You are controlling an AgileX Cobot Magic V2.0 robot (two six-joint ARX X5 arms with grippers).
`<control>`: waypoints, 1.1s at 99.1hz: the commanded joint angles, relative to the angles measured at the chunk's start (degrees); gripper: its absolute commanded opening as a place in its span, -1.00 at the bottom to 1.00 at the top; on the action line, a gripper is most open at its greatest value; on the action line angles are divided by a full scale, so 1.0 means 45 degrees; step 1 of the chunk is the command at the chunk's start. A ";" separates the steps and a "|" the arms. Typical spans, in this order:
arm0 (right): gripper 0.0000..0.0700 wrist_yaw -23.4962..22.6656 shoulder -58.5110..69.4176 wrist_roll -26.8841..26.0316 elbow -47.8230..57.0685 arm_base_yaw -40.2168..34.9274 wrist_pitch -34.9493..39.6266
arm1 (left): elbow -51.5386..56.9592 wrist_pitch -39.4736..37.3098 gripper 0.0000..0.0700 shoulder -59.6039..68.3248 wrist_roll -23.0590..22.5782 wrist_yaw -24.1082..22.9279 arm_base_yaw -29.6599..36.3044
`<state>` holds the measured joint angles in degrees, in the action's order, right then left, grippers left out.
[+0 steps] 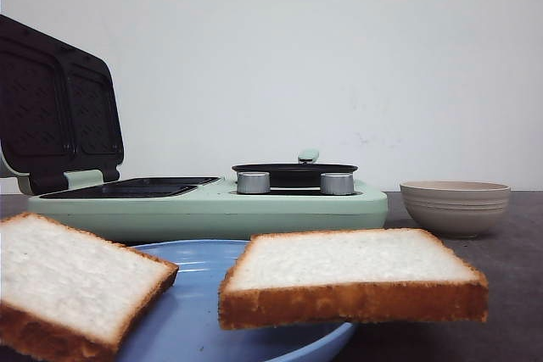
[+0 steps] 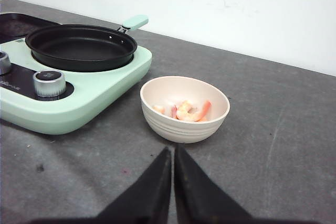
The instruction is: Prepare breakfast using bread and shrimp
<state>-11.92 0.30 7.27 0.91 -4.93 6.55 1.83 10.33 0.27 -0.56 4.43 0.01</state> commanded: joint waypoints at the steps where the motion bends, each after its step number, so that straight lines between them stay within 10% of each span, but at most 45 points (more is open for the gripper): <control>1: -1.00 -0.0015 -0.0019 0.0058 -0.0044 -0.0019 -0.0170 | -0.0223 0.0073 -1.00 -0.0010 -0.0063 -0.0019 -0.0019; 54: -1.00 0.2691 -0.0019 0.0058 -0.0044 0.0019 -0.0209 | -0.0223 0.0068 -1.00 -0.0010 0.0010 -0.0015 -0.0019; 109: -1.00 0.2579 -0.0019 -0.3152 -0.0039 0.0015 -0.0413 | -0.0223 0.0068 -1.00 -0.0010 0.4294 0.0068 -0.0019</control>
<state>-0.19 0.30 0.30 0.91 -4.82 5.17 1.83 10.33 0.27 14.41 4.49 0.01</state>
